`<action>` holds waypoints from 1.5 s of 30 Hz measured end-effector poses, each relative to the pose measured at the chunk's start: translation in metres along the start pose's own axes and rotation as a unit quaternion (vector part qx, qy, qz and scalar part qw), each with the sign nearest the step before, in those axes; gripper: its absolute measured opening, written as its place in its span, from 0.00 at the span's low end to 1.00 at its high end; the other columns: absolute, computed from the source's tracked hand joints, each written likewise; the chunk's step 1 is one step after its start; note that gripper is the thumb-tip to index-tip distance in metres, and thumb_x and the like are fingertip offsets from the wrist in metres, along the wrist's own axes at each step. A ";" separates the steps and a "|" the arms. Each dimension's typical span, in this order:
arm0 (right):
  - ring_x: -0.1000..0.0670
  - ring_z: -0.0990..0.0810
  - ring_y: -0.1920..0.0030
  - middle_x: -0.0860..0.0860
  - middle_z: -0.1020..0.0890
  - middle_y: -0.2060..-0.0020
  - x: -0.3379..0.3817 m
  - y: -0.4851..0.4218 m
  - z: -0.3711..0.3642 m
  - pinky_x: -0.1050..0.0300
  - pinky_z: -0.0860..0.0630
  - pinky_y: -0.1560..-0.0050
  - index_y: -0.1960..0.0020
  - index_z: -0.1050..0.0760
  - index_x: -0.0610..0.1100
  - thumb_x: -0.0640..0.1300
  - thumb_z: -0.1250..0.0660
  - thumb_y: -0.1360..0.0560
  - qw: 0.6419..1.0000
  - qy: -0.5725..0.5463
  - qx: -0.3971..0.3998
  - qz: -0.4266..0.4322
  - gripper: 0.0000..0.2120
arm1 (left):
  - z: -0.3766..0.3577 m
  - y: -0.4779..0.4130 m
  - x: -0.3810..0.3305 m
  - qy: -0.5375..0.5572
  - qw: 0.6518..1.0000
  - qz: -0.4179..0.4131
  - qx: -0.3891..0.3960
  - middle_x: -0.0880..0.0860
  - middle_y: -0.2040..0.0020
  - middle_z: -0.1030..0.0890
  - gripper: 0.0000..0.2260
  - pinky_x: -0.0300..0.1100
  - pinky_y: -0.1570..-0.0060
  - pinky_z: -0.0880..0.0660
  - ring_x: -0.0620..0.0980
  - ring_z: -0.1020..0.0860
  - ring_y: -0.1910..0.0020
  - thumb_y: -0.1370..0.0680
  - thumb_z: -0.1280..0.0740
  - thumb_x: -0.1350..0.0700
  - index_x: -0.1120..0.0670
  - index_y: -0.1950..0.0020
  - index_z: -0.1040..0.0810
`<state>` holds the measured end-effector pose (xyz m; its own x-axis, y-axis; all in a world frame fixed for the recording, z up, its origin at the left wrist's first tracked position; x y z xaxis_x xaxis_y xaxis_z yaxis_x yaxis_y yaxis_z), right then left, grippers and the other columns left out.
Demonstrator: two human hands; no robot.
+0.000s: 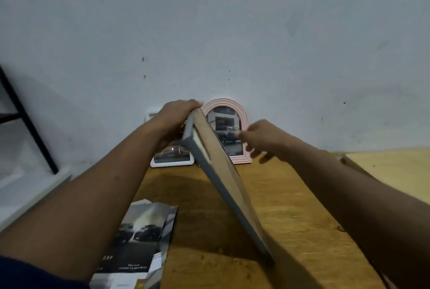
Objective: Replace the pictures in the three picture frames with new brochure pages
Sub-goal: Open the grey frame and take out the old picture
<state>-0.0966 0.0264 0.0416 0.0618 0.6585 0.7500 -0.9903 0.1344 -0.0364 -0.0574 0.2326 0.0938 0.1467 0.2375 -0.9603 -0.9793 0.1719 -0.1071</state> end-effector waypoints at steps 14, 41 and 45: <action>0.44 0.24 0.45 0.46 0.21 0.44 -0.188 0.018 -0.008 0.45 0.22 0.44 0.40 0.26 0.45 0.58 0.39 0.22 0.973 0.168 -0.072 -0.138 0.20 | -0.043 -0.012 0.163 -0.109 0.990 0.084 -0.010 0.53 0.51 0.19 0.13 0.45 0.49 0.23 0.55 0.21 0.51 0.17 0.40 0.63 0.59 0.35 0.20; 0.47 0.32 0.31 0.49 0.31 0.29 -0.094 0.035 -0.105 0.43 0.33 0.31 0.28 0.34 0.52 0.60 0.39 0.21 0.969 0.222 0.011 0.104 0.25 | -0.035 0.040 0.225 -0.359 0.928 -0.065 0.078 0.53 0.23 0.31 0.21 0.44 0.26 0.40 0.53 0.36 0.23 0.15 0.44 0.55 0.50 0.20 0.36; 0.47 0.32 0.31 0.50 0.30 0.30 -0.061 0.056 -0.166 0.41 0.34 0.32 0.29 0.34 0.53 0.68 0.40 0.26 0.953 0.257 0.072 0.147 0.31 | -0.030 0.047 0.224 -0.408 0.908 -0.087 0.033 0.57 0.25 0.29 0.21 0.51 0.23 0.44 0.54 0.38 0.22 0.15 0.46 0.56 0.52 0.21 0.35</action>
<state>-0.1352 0.1166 -0.1162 -0.2036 0.9325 0.2983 -0.9789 -0.1893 -0.0764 -0.0753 0.2648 -0.1340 0.3804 0.8257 -0.4165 -0.9244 0.3263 -0.1974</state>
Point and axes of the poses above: each hand's wrist, its own y-axis away from the middle knuckle, its own z-axis out of the back of the hand, x = y × z, the point moved 9 cm from there along -y, towards the middle knuckle
